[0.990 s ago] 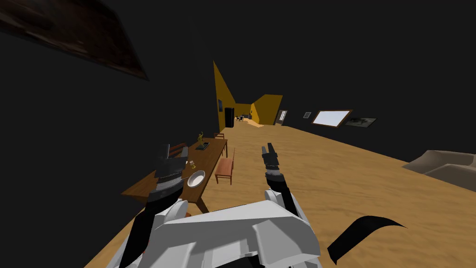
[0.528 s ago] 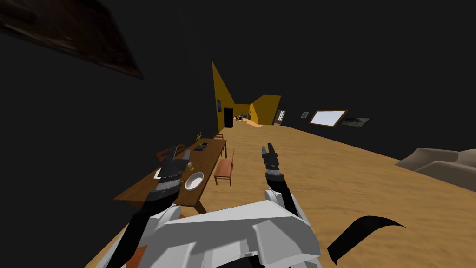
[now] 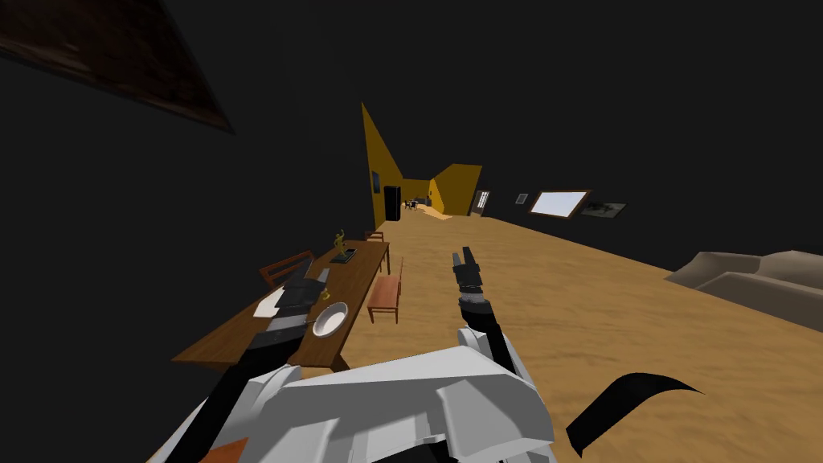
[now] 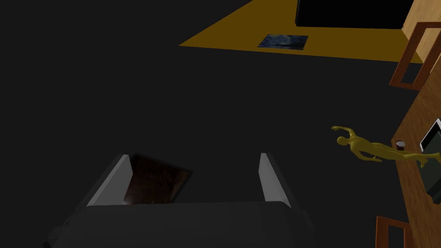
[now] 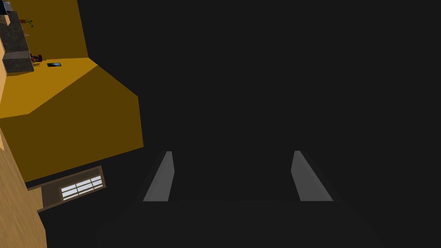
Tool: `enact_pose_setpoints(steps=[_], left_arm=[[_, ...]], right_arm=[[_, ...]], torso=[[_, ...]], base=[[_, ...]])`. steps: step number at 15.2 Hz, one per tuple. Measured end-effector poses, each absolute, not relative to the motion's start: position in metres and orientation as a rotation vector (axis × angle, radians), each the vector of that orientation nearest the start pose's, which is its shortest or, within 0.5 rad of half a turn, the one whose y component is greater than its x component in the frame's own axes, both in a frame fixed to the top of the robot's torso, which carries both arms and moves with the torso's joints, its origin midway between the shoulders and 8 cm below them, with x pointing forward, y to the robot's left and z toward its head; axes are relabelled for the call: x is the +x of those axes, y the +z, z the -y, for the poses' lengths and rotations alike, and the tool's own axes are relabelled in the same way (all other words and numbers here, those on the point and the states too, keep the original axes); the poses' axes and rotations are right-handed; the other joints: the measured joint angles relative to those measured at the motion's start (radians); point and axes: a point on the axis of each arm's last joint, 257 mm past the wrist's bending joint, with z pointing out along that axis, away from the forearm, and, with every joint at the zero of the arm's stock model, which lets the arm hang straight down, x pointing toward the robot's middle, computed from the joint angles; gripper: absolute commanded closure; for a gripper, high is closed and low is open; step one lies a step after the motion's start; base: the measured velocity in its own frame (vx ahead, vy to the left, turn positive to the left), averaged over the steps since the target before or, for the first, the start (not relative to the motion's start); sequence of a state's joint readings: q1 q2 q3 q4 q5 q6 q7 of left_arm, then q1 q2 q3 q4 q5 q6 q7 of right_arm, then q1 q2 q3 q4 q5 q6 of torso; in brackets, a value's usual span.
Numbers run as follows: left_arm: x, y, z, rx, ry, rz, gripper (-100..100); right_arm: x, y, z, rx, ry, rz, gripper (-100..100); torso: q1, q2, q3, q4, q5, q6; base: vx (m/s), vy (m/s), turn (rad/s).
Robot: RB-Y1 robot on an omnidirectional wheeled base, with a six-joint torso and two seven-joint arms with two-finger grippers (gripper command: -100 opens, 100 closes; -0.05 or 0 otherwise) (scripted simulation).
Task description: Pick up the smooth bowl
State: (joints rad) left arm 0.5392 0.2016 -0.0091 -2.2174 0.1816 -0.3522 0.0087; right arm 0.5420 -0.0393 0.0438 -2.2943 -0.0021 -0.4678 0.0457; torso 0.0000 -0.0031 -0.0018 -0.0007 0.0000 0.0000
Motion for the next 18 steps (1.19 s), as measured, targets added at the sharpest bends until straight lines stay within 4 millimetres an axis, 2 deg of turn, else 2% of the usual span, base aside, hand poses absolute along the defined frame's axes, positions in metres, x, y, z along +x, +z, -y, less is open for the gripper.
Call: enact_pose_setpoints(steps=[6, 8, 18], left_arm=[[0.381, -0.082, -0.307, -0.950, -1.297, -0.928, -100], [0.382, -0.100, -0.317, -1.003, -1.274, -0.960, -100], [0.379, -0.164, -0.346, -1.221, -1.173, -1.069, -100]], right_arm=[[0.346, 0.010, 0.266, 0.664, 1.280, -0.695, 0], [0.346, 0.010, 0.266, 0.664, 1.280, -0.695, 0], [0.346, 0.010, 0.266, 0.664, 1.280, -0.695, 0]], torso=[[0.000, 0.001, 0.000, 0.000, 0.000, 0.000], [0.000, 0.000, 0.000, 0.000, 0.000, 0.000], [0.000, 0.001, 0.000, 0.000, 0.000, 0.000]], base=[[0.030, -0.006, -0.048], [0.034, -0.006, -0.034], [0.033, -0.006, -0.044]])
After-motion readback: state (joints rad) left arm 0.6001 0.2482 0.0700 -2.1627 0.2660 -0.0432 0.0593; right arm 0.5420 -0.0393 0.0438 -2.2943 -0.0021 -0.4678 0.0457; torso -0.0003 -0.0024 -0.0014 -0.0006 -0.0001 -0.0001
